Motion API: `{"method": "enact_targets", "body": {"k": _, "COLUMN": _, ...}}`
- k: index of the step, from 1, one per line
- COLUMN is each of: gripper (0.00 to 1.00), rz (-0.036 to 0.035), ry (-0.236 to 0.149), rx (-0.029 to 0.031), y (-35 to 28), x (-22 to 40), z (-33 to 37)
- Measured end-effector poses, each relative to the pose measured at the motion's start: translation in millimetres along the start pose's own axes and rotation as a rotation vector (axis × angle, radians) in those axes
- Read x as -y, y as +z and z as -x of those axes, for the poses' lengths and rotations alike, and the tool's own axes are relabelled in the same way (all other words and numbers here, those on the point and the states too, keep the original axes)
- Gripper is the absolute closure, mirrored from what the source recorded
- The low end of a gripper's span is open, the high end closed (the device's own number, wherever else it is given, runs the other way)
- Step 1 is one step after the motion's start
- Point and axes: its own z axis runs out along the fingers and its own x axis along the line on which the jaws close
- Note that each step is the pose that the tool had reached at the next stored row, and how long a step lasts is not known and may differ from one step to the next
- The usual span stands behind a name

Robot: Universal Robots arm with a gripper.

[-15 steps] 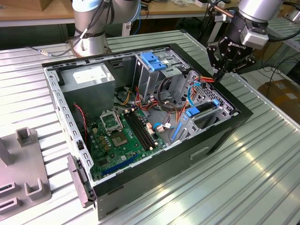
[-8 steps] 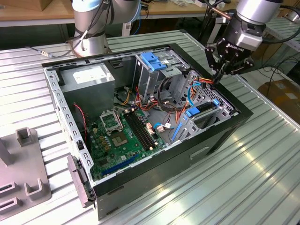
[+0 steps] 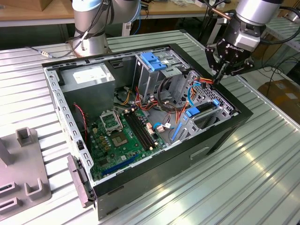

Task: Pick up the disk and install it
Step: 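Insert the first disk wire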

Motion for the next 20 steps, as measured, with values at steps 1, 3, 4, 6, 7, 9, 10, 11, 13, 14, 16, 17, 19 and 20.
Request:
{"method": "enact_targets", "body": {"k": 1, "gripper": 0.84, "rz": -0.0001, "ry": 0.0, "rx": 0.0002, "y": 0.1, "x": -0.1, "z": 0.1}}
{"method": "enact_targets", "body": {"k": 3, "gripper": 0.84, "rz": -0.0002, "ry": 0.0, "rx": 0.0005, "y": 0.2, "x": -0.3, "z": 0.1}}
{"method": "enact_targets", "body": {"k": 4, "gripper": 0.84, "rz": -0.0006, "ry": 0.0, "rx": 0.0011, "y": -1.1, "x": -0.2, "z": 0.1}}
{"method": "enact_targets", "body": {"k": 6, "gripper": 0.84, "rz": -0.0017, "ry": 0.0, "rx": 0.0029, "y": -5.3, "x": -0.3, "z": 0.0}}
{"method": "enact_targets", "body": {"k": 7, "gripper": 0.84, "rz": -0.0009, "ry": 0.0, "rx": 0.0015, "y": -8.2, "x": -0.2, "z": -0.1}}
{"method": "enact_targets", "body": {"k": 9, "gripper": 0.84, "rz": -0.0004, "ry": 0.001, "rx": 0.0007, "y": -14.8, "x": 0.0, "z": -0.3}}
{"method": "enact_targets", "body": {"k": 10, "gripper": 0.84, "rz": -0.0003, "ry": 0.002, "rx": 0.0006, "y": -14.8, "x": 0.0, "z": -0.3}}
{"method": "enact_targets", "body": {"k": 11, "gripper": 0.84, "rz": -0.0001, "ry": 0.002, "rx": 0.0003, "y": -14.9, "x": 0.0, "z": -0.3}}
{"method": "enact_targets", "body": {"k": 13, "gripper": 0.84, "rz": 0.0004, "ry": 0.008, "rx": -0.0002, "y": -14.9, "x": -0.6, "z": -1.2}}
{"method": "enact_targets", "body": {"k": 14, "gripper": 0.84, "rz": 0.0005, "ry": 0.015, "rx": -0.0003, "y": -14.8, "x": -0.7, "z": -1.2}}
{"method": "enact_targets", "body": {"k": 16, "gripper": 0.84, "rz": 0.0016, "ry": 0.058, "rx": -0.0009, "y": -14.3, "x": -0.8, "z": -1.2}}
{"method": "enact_targets", "body": {"k": 17, "gripper": 0.84, "rz": 0.002, "ry": 0.075, "rx": -0.0012, "y": -14.0, "x": -0.8, "z": -1.2}}
{"method": "enact_targets", "body": {"k": 19, "gripper": 0.84, "rz": 0.0037, "ry": 0.113, "rx": -0.0029, "y": -13.3, "x": -0.8, "z": -1.2}}
{"method": "enact_targets", "body": {"k": 20, "gripper": 0.84, "rz": 0.0045, "ry": 0.122, "rx": -0.004, "y": -12.9, "x": -0.9, "z": -1.3}}
